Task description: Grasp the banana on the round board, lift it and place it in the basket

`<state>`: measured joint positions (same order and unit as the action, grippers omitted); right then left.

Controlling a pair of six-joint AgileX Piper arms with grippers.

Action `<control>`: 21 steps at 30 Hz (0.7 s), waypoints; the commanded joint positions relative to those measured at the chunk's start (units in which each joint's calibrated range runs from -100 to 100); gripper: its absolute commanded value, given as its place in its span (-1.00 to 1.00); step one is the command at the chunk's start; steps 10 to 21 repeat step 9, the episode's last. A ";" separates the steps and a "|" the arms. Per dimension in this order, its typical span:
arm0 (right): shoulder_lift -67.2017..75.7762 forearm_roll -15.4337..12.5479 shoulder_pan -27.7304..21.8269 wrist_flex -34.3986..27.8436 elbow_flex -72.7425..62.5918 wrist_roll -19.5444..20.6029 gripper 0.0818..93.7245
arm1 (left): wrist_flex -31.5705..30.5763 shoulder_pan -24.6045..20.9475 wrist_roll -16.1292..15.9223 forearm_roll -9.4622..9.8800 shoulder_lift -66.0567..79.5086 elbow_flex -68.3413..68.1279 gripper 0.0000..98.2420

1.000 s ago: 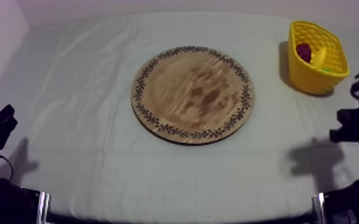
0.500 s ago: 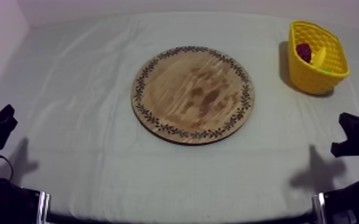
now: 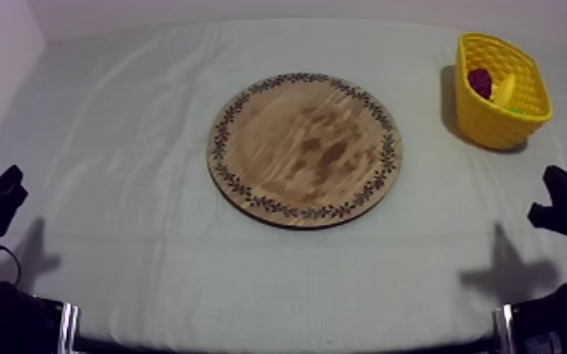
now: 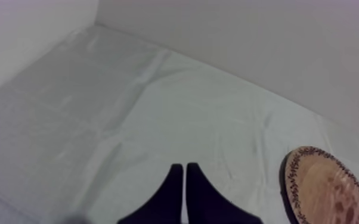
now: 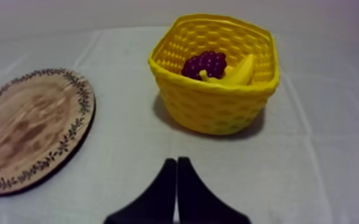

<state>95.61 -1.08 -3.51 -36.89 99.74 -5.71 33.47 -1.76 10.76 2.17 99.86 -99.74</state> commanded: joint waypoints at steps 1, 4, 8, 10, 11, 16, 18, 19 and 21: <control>0.05 0.00 -0.05 0.17 0.00 -2.63 -0.99 | 0.00 -0.01 0.01 0.00 -0.03 -0.04 -1.00; 0.06 -0.01 -0.08 0.29 0.02 -3.49 -0.99 | 0.00 -0.01 0.01 0.00 -0.03 -0.04 -1.00; 0.06 -0.02 -0.09 0.34 0.03 -3.82 -0.99 | 0.00 -0.01 0.01 0.00 -0.03 -0.04 -1.00; 0.06 -0.02 -0.09 0.35 0.03 -3.84 -0.99 | 0.00 -0.01 0.01 0.00 -0.03 -0.04 -1.00; 0.06 -0.02 -0.09 0.35 0.03 -3.84 -0.99 | 0.00 -0.01 0.01 0.00 -0.03 -0.04 -1.00; 0.06 -0.02 -0.09 0.35 0.03 -3.84 -0.99 | 0.00 -0.01 0.01 0.00 -0.03 -0.04 -1.00; 0.06 -0.02 -0.09 0.35 0.03 -3.84 -0.99 | 0.00 -0.01 0.01 0.00 -0.03 -0.04 -1.00; 0.06 -0.02 -0.09 0.35 0.03 -3.84 -0.99 | 0.00 -0.01 0.01 0.00 -0.03 -0.04 -1.00; 0.06 -0.02 -0.09 0.35 0.03 -3.84 -0.99 | 0.00 -0.01 0.01 0.00 -0.03 -0.04 -1.00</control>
